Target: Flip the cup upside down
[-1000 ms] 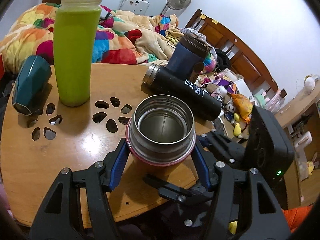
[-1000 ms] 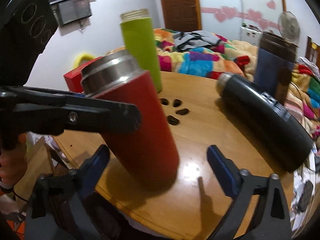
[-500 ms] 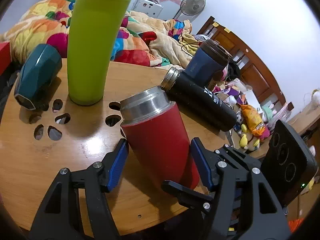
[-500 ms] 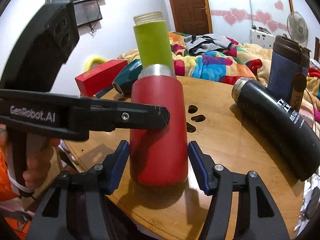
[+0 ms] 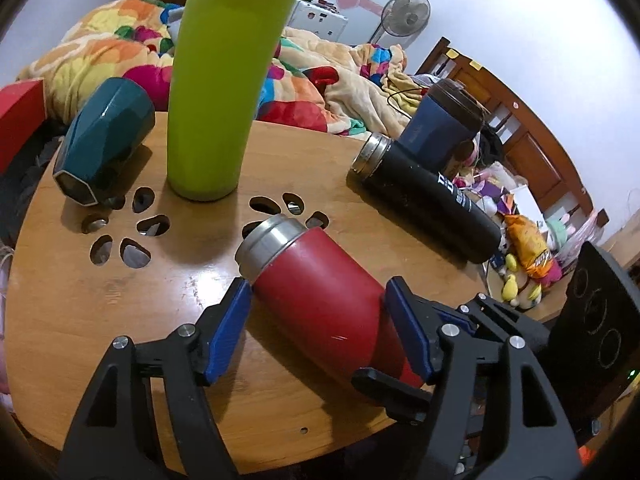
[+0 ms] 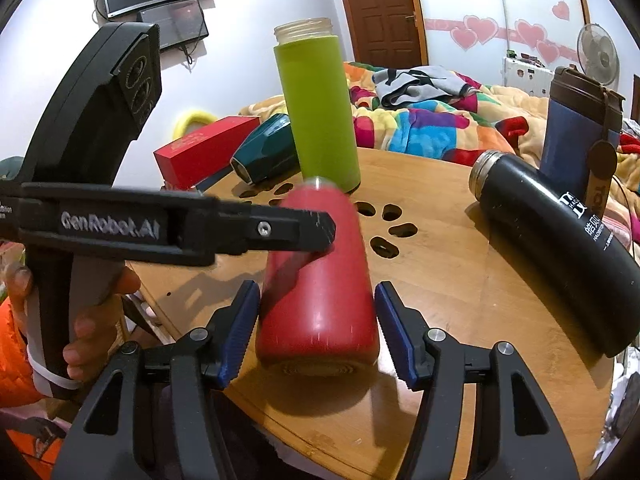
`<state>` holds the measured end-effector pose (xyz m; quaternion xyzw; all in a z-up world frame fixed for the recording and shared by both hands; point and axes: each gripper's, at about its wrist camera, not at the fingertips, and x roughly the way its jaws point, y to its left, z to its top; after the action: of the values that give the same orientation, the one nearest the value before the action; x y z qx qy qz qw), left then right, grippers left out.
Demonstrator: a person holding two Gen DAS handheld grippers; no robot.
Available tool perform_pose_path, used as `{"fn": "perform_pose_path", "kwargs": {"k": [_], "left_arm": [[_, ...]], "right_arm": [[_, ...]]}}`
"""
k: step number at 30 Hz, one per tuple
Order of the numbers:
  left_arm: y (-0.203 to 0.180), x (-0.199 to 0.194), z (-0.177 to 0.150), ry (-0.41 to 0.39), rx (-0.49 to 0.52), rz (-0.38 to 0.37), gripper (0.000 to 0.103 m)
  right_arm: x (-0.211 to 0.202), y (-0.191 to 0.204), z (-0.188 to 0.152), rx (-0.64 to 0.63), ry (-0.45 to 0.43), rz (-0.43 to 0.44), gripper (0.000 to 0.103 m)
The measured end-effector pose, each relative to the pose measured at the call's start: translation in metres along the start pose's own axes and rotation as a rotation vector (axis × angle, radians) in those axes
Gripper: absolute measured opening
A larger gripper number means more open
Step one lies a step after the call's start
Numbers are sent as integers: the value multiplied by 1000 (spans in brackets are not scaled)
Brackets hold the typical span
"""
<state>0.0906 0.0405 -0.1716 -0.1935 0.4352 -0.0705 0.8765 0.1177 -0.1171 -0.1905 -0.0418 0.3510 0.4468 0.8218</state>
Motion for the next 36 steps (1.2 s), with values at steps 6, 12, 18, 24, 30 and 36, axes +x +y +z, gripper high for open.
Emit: {"fn": "perform_pose_path", "kwargs": {"k": [6,12,18,24,30,36], "left_arm": [[-21,-13,2,-52,98,66,64],[-42,-16,4,-65,194,91,34],[-44,-10,0,-47,215,101,11],[-42,-22,5,-82,204,76,7],[-41,-37,11,-104,193,30,7],[-41,-47,18,-102,183,-1,7]], "right_arm": [[1,1,-3,7,-3,-1,57],[8,4,-13,36,19,-33,60],[6,11,-17,36,2,-77,59],[-17,17,-8,1,-50,-99,59],[-39,19,8,-3,-116,-114,59],[-44,20,20,-16,-141,-119,59]]}}
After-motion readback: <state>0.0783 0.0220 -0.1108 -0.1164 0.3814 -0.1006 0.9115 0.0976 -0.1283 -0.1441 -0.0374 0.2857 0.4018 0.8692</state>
